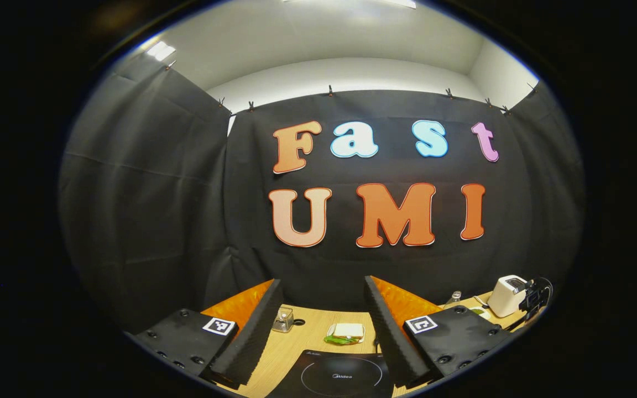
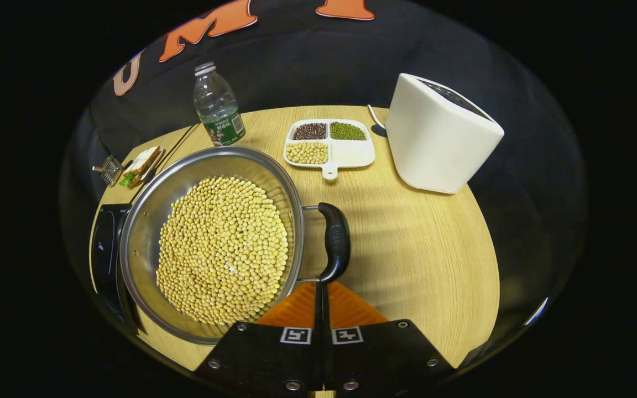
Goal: First push the handle of the pot to place it horizontally, then grasp the pot with both hands and set it on the induction cooktop.
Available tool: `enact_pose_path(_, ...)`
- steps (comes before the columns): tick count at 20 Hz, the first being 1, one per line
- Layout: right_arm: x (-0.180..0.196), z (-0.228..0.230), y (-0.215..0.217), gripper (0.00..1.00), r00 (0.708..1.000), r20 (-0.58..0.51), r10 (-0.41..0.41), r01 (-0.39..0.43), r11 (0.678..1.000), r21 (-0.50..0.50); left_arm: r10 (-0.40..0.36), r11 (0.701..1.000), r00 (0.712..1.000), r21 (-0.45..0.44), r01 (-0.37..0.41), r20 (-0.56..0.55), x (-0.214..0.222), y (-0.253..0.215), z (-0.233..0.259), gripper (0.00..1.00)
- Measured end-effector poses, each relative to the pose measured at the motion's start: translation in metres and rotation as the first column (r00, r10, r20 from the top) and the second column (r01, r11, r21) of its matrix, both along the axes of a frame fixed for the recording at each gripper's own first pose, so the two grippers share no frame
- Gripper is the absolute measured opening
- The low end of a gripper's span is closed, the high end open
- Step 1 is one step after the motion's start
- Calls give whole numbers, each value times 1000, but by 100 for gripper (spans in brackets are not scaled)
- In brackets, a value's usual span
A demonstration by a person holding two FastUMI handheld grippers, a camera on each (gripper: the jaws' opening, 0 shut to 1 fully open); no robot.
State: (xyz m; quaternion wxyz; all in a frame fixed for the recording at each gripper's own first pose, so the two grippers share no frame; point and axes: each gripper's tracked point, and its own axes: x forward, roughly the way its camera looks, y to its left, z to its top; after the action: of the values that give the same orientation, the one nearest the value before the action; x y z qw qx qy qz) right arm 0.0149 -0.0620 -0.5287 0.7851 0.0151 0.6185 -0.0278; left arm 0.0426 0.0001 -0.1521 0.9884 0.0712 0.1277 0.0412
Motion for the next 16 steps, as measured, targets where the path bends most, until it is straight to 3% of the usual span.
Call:
enact_pose_path(6, 3, 2, 0, 0, 1000, 21, 4, -4, 1000, 13, -15, 1000, 1000, -3, 15, 2, -2, -8, -2, 98)
enact_pose_path(9, 2, 11, 0, 0, 1000, 29, -7, 6, 999, 39, -48, 999, 998, -25, 47, -37, -1, -28, -25, 99)
enact_pose_path(10, 4, 18, 0, 0, 999, 43, -21, 18, 998, 57, -72, 997, 994, -26, 70, -83, 0, -40, -45, 94)
enact_pose_path(13, 18, 44, -4, 1, 993, 114, -29, 20, 997, 76, -109, 994, 975, -49, 102, -192, 4, -65, -94, 99)
enact_pose_path(16, 24, 64, -3, 11, 989, 149, -2, -10, 997, 77, -169, 983, 923, -129, 132, -347, 0, -104, -155, 98)
